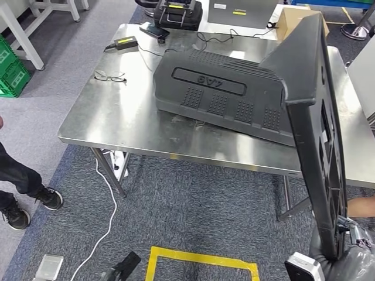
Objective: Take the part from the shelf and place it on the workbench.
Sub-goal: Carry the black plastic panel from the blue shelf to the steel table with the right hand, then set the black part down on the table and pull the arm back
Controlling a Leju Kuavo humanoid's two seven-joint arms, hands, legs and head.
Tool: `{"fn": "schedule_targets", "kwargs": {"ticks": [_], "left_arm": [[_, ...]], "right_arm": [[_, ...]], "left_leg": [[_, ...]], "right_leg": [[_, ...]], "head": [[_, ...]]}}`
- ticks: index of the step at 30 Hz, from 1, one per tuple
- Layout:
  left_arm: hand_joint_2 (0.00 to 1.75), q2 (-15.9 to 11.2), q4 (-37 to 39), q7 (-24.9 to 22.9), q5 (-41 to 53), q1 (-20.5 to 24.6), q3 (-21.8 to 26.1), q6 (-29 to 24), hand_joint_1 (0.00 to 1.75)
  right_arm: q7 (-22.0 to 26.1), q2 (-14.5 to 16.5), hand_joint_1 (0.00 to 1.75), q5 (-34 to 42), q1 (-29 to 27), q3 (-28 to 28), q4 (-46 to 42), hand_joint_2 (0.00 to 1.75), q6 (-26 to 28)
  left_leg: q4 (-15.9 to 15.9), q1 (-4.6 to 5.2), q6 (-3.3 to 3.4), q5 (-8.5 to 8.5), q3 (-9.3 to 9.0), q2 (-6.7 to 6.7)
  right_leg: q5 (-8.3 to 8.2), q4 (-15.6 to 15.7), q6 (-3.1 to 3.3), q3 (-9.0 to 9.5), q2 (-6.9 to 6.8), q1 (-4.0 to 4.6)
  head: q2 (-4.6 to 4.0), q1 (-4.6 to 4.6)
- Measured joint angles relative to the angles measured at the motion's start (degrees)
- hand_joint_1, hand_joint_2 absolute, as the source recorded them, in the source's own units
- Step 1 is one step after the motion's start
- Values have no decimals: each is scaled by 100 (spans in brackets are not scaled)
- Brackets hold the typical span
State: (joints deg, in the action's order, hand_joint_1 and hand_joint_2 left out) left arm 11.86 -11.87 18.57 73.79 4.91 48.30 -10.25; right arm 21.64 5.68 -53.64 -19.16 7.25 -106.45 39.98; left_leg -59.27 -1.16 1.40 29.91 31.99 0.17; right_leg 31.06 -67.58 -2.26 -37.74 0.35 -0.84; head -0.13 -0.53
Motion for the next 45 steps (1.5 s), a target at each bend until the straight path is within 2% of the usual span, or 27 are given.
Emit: {"fn": "schedule_targets", "kwargs": {"ticks": [1,2,3,5,17,45], "left_arm": [[175,1,0,0,0,1,0,0,0],[175,1,0,-1,0,6,0,2,0],[175,1,0,0,0,12,0,4,0],[175,-1,0,-4,1,19,0,4,0],[175,-3,0,-225,29,53,0,-404,0],[175,-3,0,-353,173,62,-60,-464,0]], "right_arm": [[-3,-8,175,3,5,3,2,175,0],[-5,-14,175,3,9,6,1,175,1],[-7,-19,175,1,13,9,0,175,1],[-14,-24,175,-1,13,13,-2,175,1],[-104,-42,175,-26,25,39,-2,175,0],[-194,-326,175,-399,306,375,-21,175,0]], "left_leg": [[5,7,-22,32,-44,-2],[8,12,-48,59,-75,-2],[5,20,-72,80,-88,-1],[6,27,-89,103,-88,5],[102,8,-147,82,-130,14],[102,45,-147,81,-134,14]], "right_leg": [[-192,347,26,143,-7,13],[-309,628,61,260,-13,29],[-342,787,91,325,-17,44],[-303,859,117,350,-11,58],[-265,864,159,351,-3,78],[-267,869,157,360,-4,53]], "head": [[0,1],[0,-1],[0,-2],[0,-9],[0,-8],[0,-8]]}}
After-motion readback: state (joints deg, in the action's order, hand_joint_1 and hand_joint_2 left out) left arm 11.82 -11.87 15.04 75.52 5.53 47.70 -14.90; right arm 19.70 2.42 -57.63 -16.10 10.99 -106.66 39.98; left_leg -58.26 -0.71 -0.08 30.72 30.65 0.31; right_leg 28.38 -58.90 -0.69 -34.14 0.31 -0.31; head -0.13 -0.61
